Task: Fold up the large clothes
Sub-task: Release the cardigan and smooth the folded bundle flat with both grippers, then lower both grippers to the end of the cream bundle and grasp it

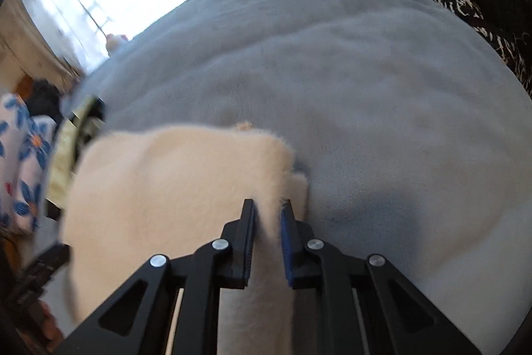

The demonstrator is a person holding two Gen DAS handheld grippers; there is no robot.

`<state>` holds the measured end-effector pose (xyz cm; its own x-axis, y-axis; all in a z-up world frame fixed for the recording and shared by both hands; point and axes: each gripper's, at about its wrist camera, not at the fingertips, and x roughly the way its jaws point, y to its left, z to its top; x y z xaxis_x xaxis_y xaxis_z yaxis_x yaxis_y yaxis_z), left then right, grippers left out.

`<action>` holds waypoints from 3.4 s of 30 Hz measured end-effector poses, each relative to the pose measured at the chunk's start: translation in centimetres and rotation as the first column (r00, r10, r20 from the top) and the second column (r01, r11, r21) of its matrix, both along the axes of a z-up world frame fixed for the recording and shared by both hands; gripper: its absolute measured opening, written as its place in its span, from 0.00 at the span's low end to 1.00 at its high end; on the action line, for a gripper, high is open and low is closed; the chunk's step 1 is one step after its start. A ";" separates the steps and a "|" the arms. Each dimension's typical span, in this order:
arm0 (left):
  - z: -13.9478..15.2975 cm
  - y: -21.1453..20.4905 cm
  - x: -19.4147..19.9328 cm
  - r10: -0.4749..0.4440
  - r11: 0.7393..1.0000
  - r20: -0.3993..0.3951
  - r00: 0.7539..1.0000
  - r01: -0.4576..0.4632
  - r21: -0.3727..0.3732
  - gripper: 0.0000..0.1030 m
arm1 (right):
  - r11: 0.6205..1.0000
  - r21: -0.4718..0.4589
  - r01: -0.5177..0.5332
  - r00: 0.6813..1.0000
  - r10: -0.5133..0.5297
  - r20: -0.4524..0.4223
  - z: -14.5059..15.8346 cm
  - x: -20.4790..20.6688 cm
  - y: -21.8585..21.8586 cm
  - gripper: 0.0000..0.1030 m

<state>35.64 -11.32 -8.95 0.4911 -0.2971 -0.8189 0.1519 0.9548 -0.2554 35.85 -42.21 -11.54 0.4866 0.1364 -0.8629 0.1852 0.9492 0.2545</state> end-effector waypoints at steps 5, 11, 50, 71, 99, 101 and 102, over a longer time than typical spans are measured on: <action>-0.2 1.1 -0.4 0.041 0.998 -0.017 0.999 -0.042 -0.047 0.74 | 0.999 -0.019 0.040 0.999 -0.041 -0.016 1.3 -1.3 -0.6 0.33; 3.2 0.4 -4.6 0.011 1.000 0.105 0.994 -0.012 0.012 0.70 | 0.996 -0.080 -0.034 0.994 0.042 0.100 5.3 -7.7 3.0 0.33; 3.7 4.7 -17.8 0.047 0.993 0.012 0.999 -0.048 0.111 0.65 | 0.991 0.137 0.011 1.000 -0.014 0.017 3.9 -22.5 8.6 0.10; 7.3 7.3 -16.7 0.003 0.999 0.035 0.999 -0.001 -0.040 0.79 | 0.999 -0.029 -0.040 0.993 0.043 0.112 9.8 -20.1 8.1 0.55; -5.1 2.8 -4.2 -0.082 0.914 -0.248 0.965 -0.027 -0.406 0.86 | 0.953 0.293 -0.082 0.985 0.123 -0.123 -1.3 -9.2 -0.7 0.82; -5.5 2.2 -3.6 -0.085 0.912 -0.251 0.964 -0.026 -0.409 0.90 | 0.943 0.319 -0.096 0.979 0.147 -0.140 -2.2 -8.1 -0.4 0.82; -5.7 1.9 -3.3 -0.090 0.910 -0.253 0.963 -0.025 -0.415 0.91 | 0.934 0.340 -0.107 0.977 0.163 -0.139 -2.4 -7.8 -0.2 0.82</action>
<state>32.38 -9.39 -14.67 0.2611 -0.6465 -0.7168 0.0544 0.7512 -0.6578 28.03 -42.44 -13.96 0.3012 0.4800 -0.8239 0.1261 0.8364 0.5334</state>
